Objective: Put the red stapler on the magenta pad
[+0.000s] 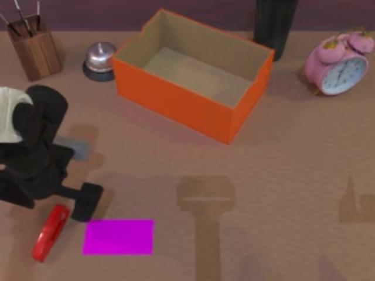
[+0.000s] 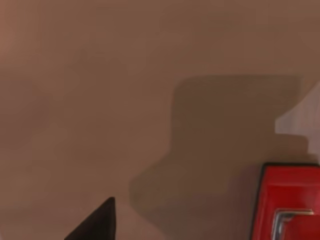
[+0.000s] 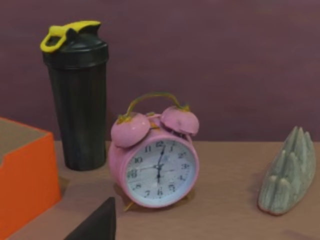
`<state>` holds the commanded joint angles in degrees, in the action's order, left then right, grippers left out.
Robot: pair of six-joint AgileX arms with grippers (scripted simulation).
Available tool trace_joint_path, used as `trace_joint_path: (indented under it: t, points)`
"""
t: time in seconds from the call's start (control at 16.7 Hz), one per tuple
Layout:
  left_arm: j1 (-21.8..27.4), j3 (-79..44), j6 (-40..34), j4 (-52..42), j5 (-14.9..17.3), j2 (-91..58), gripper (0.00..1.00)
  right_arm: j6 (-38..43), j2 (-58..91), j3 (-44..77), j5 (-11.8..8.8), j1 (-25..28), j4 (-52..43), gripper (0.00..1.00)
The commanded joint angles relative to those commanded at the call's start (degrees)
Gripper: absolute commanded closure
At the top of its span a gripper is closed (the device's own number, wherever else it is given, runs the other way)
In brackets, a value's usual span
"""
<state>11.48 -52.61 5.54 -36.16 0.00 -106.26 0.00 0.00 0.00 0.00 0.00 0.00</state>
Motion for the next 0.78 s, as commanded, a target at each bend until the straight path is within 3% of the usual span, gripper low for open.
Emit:
trace_joint_path:
  t: [0.3,0.78]
  points:
    - [-0.01,0.82,0.01,1.43,0.0,-0.82,0.0,0.0,0.0,0.0,0.0,0.0,0.0,0.0]
    - [-0.01,0.82,0.01,1.43,0.0,-0.82,0.6,0.0,0.0,0.0,0.0,0.0,0.0,0.0]
